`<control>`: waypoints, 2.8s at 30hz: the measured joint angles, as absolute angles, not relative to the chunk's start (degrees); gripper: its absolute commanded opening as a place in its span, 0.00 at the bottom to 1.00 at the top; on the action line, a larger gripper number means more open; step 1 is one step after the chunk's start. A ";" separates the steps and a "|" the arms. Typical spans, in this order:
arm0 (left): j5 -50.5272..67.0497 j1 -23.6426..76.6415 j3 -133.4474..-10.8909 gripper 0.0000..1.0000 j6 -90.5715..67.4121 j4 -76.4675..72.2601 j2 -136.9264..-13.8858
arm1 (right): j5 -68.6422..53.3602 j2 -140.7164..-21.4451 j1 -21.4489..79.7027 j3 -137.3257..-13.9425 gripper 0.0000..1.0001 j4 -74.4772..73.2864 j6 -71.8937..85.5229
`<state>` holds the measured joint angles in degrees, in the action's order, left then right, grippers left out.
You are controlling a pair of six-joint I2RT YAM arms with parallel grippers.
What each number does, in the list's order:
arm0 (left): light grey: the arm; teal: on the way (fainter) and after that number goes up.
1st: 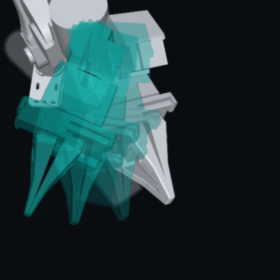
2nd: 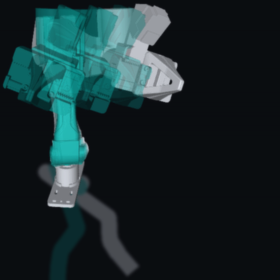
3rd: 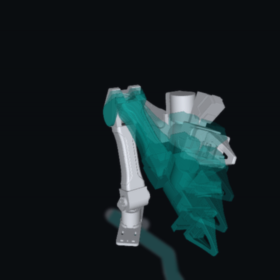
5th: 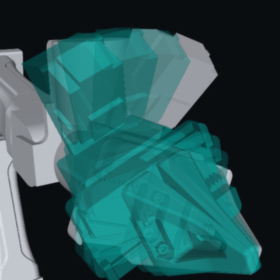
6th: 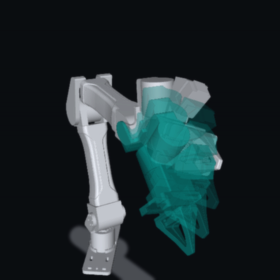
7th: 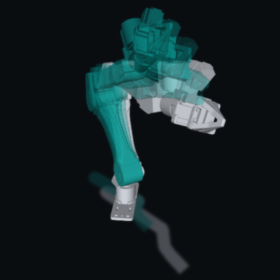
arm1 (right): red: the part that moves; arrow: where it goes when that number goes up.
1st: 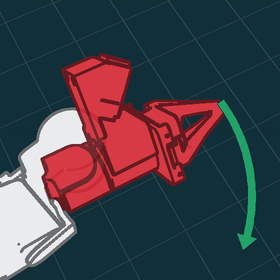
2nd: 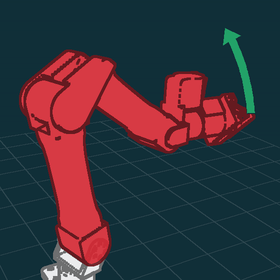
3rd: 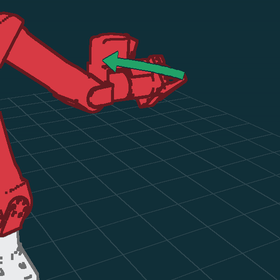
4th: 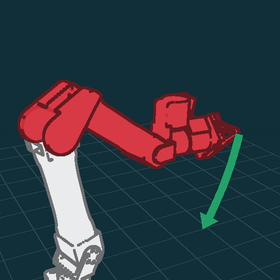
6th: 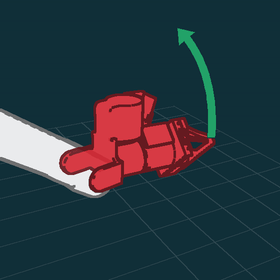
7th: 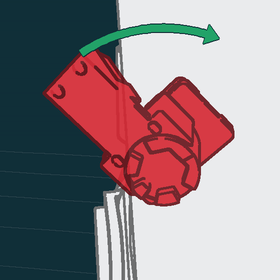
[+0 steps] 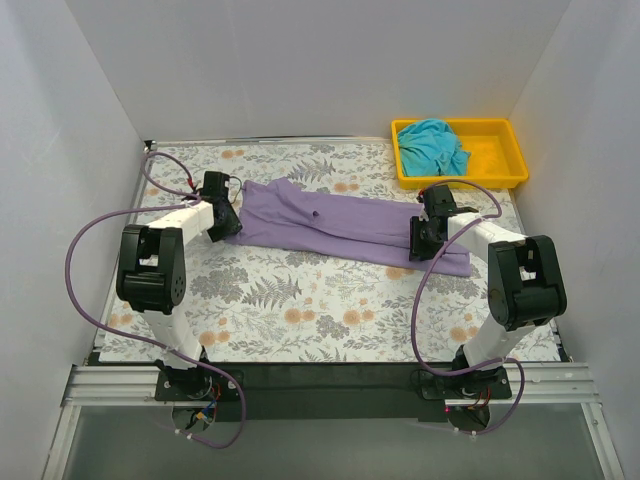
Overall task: Fold and stack the t-shirts
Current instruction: Fold the tshirt
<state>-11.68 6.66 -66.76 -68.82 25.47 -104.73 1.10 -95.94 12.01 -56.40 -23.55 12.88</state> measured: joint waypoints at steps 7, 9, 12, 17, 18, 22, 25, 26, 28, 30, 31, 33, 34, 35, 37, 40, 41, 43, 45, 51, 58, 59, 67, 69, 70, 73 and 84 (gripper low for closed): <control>-13.26 6.63 -66.35 0.00 -67.92 25.28 -105.62 | 1.13 -96.01 11.77 -56.45 0.36 -23.53 12.88; -13.54 6.44 -66.35 0.00 -67.59 25.23 -105.65 | 1.10 -96.01 11.62 -56.45 0.36 -23.51 12.88; -13.80 5.87 -66.32 0.00 -67.42 25.23 -105.65 | 1.10 -96.01 11.33 -56.45 0.36 -23.35 12.88; -14.92 5.08 -66.26 0.10 -66.63 25.87 -105.45 | 1.39 -96.01 10.61 -56.40 0.36 -22.76 12.91; -15.31 5.06 -66.26 0.17 -66.46 26.22 -105.38 | 1.48 -96.01 10.46 -56.38 0.36 -22.59 12.93; -16.36 4.80 -66.30 0.37 -65.36 28.47 -104.90 | 2.07 -96.01 10.13 -56.36 0.36 -22.46 12.99; -15.68 4.38 -67.02 0.46 -65.12 31.03 -104.27 | 2.28 -96.01 10.13 -56.36 0.36 -22.44 13.21; -15.25 4.34 -67.46 0.48 -65.19 31.88 -103.98 | 2.37 -96.01 10.13 -56.36 0.36 -22.44 13.32; -14.37 4.34 -68.12 0.50 -65.47 32.91 -102.76 | 2.55 -95.98 10.13 -56.36 0.36 -22.41 13.39; -13.58 4.38 -68.34 0.51 -65.71 33.34 -100.75 | 2.76 -95.98 10.13 -56.36 0.36 -22.39 13.56; -13.26 4.45 -68.40 0.52 -65.84 33.43 -99.77 | 2.94 -95.98 10.13 -56.38 0.36 -22.37 13.65; -12.64 4.64 -68.47 0.54 -66.04 33.43 -97.54 | 3.33 -96.03 10.13 -56.53 0.36 -22.41 13.80; -12.49 4.67 -68.55 0.54 -66.19 33.43 -96.51 | 3.66 -96.14 10.13 -56.77 0.36 -22.46 13.85; -12.40 4.69 -68.66 0.55 -66.37 33.43 -95.81 | 4.03 -96.38 10.13 -57.17 0.36 -22.44 13.93; -12.36 4.78 -68.73 0.57 -66.70 33.41 -95.09 | 4.78 -97.30 10.09 -58.39 0.36 -22.41 14.06; -12.19 4.78 -68.71 0.58 -67.16 33.45 -94.98 | 5.89 -98.96 10.09 -60.60 0.36 -22.39 14.37; -12.10 4.78 -68.66 0.58 -67.35 33.43 -94.96 | 6.22 -99.44 10.09 -61.30 0.36 -22.35 14.41; -11.60 4.78 -68.23 0.58 -67.55 33.39 -94.56 | 7.01 -100.53 10.09 -62.85 0.36 -22.35 14.50; -11.16 4.78 -67.42 0.58 -67.70 33.41 -93.78 | 7.66 -101.95 10.00 -64.71 0.36 -22.41 14.59; -9.74 4.80 -66.00 0.58 -67.72 33.17 -91.50 | 9.06 -106.94 8.58 -72.25 0.36 -22.37 14.24; -7.09 6.09 -65.89 0.58 -67.88 32.77 -90.89 | 8.91 -108.64 5.54 -76.73 0.37 -22.24 13.85; -6.70 6.48 -65.89 0.58 -67.96 32.67 -90.89 | 8.82 -108.33 5.28 -76.71 0.37 -22.44 13.74; -3.42 10.24 -68.58 0.58 -69.45 31.09 -94.43 | 5.34 -96.42 5.26 -65.25 0.38 -22.39 14.85; -2.48 10.79 -70.00 0.58 -69.91 30.46 -96.75 | 4.49 -94.06 4.95 -62.00 0.38 -22.48 15.25; -2.13 10.92 -70.70 0.58 -70.08 30.09 -98.00 | 4.23 -93.23 4.69 -60.49 0.38 -22.61 15.49; -1.39 10.98 -72.42 0.58 -70.52 28.64 -101.97 | 3.51 -92.20 3.25 -56.66 0.39 -22.41 16.40; -3.03 10.94 -74.24 0.58 -71.44 26.06 -110.93 | 1.58 -90.08 -4.69 -49.01 0.40 -19.05 20.16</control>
